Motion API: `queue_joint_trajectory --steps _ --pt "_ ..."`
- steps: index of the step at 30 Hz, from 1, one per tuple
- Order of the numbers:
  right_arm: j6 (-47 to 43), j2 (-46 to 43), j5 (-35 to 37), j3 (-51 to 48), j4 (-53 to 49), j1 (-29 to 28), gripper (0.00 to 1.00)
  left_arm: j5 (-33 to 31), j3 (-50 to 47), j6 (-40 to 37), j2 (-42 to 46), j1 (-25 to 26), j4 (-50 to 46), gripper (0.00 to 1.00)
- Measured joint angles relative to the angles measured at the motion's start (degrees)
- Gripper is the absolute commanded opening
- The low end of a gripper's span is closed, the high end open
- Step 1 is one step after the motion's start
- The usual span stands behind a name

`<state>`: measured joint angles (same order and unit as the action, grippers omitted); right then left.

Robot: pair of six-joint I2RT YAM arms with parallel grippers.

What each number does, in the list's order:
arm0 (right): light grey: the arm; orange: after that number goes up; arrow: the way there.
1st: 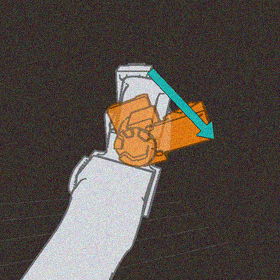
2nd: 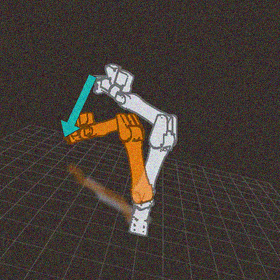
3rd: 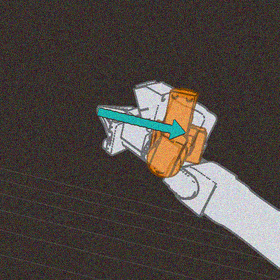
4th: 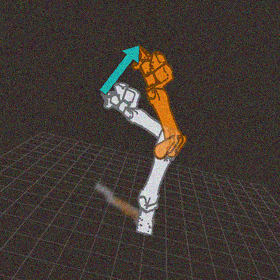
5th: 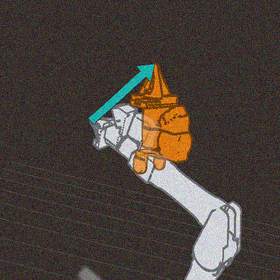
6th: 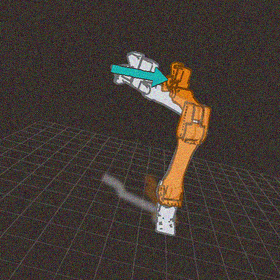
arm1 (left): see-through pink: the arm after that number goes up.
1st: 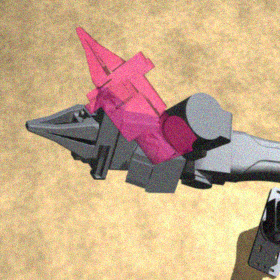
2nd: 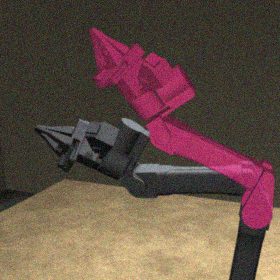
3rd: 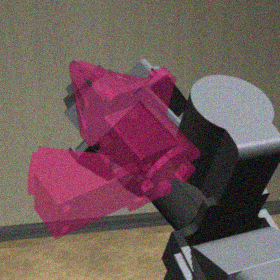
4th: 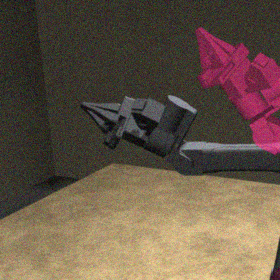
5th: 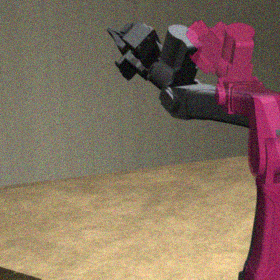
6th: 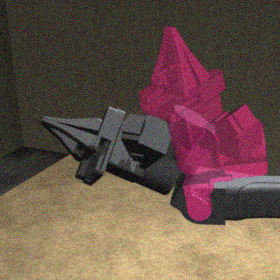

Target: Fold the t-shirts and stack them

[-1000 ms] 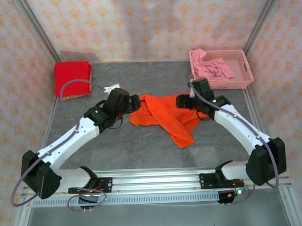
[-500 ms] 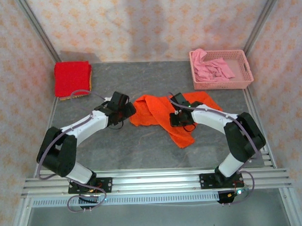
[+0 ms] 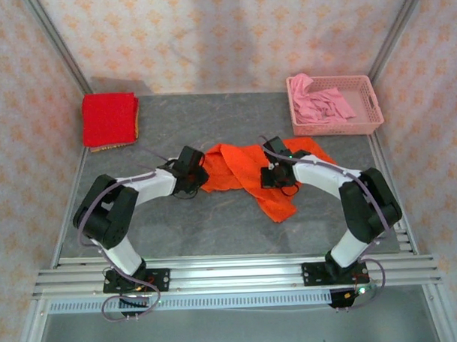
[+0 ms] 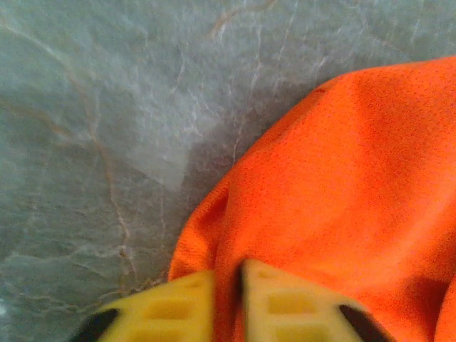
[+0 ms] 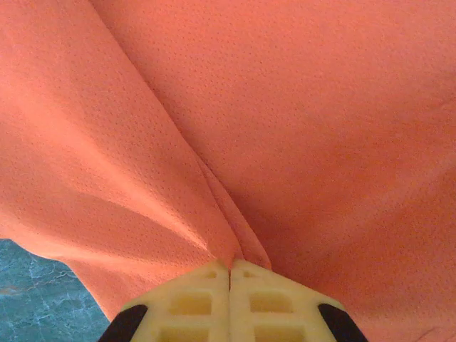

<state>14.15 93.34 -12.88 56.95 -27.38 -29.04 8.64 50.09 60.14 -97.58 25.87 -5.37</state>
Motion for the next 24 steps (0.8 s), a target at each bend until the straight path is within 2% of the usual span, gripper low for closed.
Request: queue_joint_trajectory --steps 7,11,15,20,24 --pt "-0.02 -6.38 1.97 0.00 -1.07 1.79 0.00 -1.77 0.00 0.07 0.20 -0.13 0.94 0.00" --pt "-1.44 -15.30 6.34 1.64 -3.28 3.02 0.00 -7.76 1.33 -3.37 8.33 -0.70 -4.76 0.00" --pt "-4.83 -22.23 11.67 9.55 -5.46 4.13 0.00 -16.11 11.54 -11.15 18.03 -1.29 -12.55 0.00" --pt "-10.19 -28.85 17.94 20.96 -6.25 4.24 0.00 -25.62 25.57 -22.01 25.51 -1.55 -18.78 0.00" --pt "-13.84 -34.38 19.12 26.25 -6.51 4.09 0.00 -28.87 31.26 -29.24 30.36 -1.49 -22.88 0.00"
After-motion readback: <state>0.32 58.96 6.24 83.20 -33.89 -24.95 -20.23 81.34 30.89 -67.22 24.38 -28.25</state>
